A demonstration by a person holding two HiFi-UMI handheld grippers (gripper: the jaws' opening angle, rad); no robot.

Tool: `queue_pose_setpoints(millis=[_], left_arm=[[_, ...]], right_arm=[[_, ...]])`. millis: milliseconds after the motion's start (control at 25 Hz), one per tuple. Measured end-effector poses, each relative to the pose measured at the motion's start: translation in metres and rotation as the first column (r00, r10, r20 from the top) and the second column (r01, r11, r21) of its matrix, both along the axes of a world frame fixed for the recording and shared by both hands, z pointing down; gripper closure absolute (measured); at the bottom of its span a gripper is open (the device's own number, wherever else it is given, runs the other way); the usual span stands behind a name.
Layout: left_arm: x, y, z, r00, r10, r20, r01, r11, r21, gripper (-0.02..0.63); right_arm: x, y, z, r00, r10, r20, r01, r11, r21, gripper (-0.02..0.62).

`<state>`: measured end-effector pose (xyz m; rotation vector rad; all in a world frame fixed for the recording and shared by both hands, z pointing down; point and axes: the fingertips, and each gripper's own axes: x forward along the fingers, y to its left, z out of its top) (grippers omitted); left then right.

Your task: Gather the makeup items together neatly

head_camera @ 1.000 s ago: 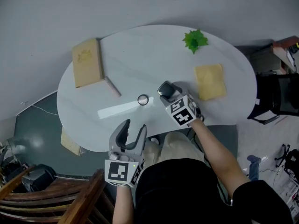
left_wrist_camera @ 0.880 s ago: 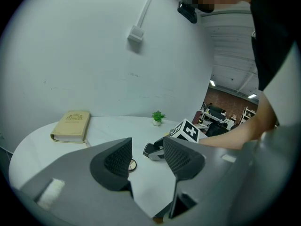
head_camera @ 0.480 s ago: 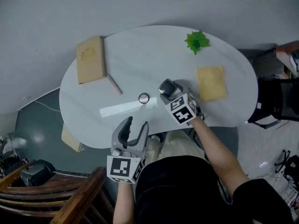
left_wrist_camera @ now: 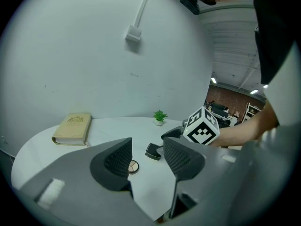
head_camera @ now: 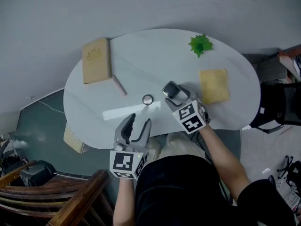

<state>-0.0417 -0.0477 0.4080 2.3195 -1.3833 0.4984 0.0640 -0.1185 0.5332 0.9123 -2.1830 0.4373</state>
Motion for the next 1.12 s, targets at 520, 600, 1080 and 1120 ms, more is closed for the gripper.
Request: queue_pose_setpoints(millis=[520,600,1080,1120], left_arm=[[-0.006,-0.016,0.052,0.998,0.046,0.05,-0.044,0.998,-0.042,0.391],[-0.007,-0.02,0.063,0.996,0.058,0.072,-0.055,0.997,-0.048,0.39],[0.004,-0.039,0.121,0.984,0.131,0.119,-0.12,0.988,-0.092,0.371],[0.005,-0.04,0.125,0.984,0.133,0.123,-0.122,0.988,-0.096,0.371]], right_arm=[[-0.007,0.018,-0.055,0.997,-0.003,0.079,0.0,0.999,0.045,0.293],[-0.008,0.021,-0.06,0.997,-0.006,0.08,0.002,0.999,0.049,0.293],[0.0,0.032,-0.078,0.995,0.017,0.094,-0.022,0.999,0.048,0.293],[0.0,0.033,-0.078,0.995,0.018,0.094,-0.023,0.999,0.047,0.293]])
